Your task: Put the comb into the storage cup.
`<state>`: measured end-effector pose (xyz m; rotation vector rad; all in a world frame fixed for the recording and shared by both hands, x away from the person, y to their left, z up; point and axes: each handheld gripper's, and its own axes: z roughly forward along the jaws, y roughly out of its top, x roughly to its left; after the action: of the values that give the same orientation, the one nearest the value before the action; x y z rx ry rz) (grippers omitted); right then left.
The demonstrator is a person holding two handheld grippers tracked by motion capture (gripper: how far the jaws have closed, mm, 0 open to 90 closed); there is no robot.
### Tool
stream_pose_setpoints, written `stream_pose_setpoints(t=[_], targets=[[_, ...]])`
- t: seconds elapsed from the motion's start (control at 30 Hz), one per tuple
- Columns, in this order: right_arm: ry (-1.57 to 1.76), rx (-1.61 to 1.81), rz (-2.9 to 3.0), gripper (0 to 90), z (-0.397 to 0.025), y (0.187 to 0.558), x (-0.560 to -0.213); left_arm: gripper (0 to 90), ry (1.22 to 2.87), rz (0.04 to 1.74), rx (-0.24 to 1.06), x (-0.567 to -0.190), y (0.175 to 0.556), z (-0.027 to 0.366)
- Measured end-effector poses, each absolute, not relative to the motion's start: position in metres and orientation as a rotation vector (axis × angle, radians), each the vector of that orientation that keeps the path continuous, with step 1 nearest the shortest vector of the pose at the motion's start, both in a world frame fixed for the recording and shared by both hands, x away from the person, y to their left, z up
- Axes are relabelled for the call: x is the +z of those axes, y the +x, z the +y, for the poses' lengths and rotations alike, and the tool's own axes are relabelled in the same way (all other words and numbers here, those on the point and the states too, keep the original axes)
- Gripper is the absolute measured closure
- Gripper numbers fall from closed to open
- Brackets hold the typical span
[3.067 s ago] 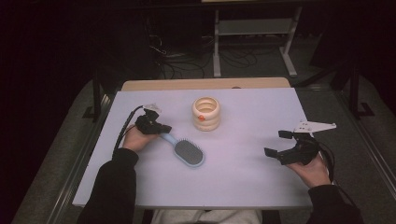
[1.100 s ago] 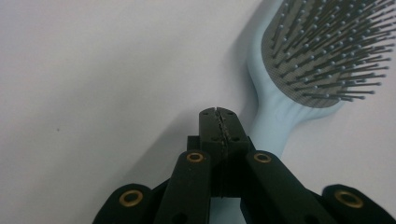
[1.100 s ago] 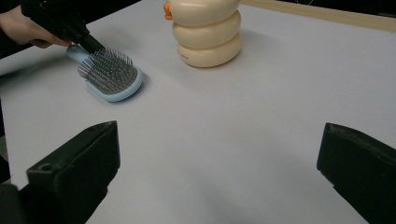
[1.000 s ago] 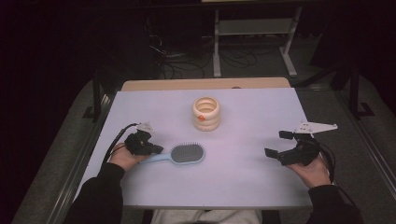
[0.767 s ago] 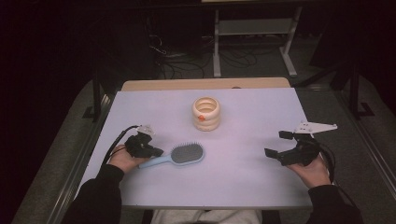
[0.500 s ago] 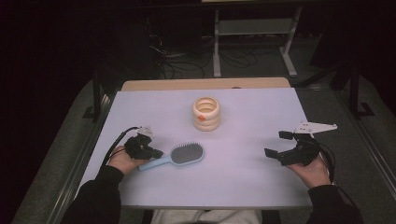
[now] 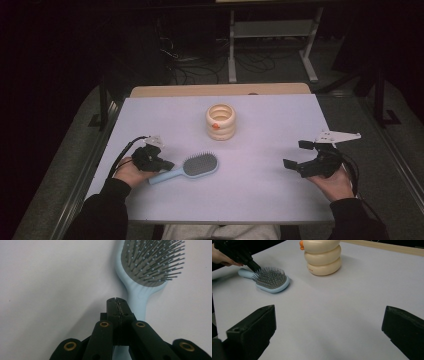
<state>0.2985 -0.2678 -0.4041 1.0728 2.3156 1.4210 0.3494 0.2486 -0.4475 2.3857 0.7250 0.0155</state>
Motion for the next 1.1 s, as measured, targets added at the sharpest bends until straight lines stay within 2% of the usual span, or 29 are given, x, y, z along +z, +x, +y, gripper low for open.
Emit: stream_pose_setpoints(t=[0.3,0.33,0.5,0.57,0.67,0.73,0.77,0.8,0.9,1.1], targets=[[1.075,1.422,2.316,0.0,-0.268,0.299,-0.404,90.0,2.388,0.707,0.019,-0.443,0.349,0.25],[1.075,1.422,2.316,0.0,-0.268,0.299,-0.404,86.0,2.392,0.694,0.01,-0.44,0.348,0.249],[1.075,1.422,2.316,0.0,-0.268,0.299,-0.404,83.5,2.379,0.683,0.009,-0.434,0.347,0.25],[1.074,1.421,2.314,0.0,-0.268,0.298,-0.404,75.2,2.368,0.68,0.002,-0.432,0.347,0.251],[1.075,1.422,2.313,0.0,-0.268,0.298,-0.404,55.1,2.346,0.674,-0.008,-0.429,0.346,0.252],[1.075,1.421,2.314,0.0,-0.268,0.298,-0.404,49.3,2.325,0.664,-0.012,-0.426,0.345,0.253],[1.075,1.421,2.314,0.0,-0.268,0.298,-0.404,49.3,2.323,0.658,-0.003,-0.423,0.344,0.253],[1.074,1.421,2.314,0.0,-0.268,0.299,-0.404,41.1,2.32,0.654,0.006,-0.421,0.343,0.252],[1.075,1.421,2.311,0.0,-0.268,0.298,-0.404,27.8,2.287,0.662,-0.019,-0.412,0.344,0.252],[1.077,1.429,2.299,0.0,-0.269,0.298,-0.403,17.4,2.274,0.609,-0.014,-0.396,0.346,0.249]])
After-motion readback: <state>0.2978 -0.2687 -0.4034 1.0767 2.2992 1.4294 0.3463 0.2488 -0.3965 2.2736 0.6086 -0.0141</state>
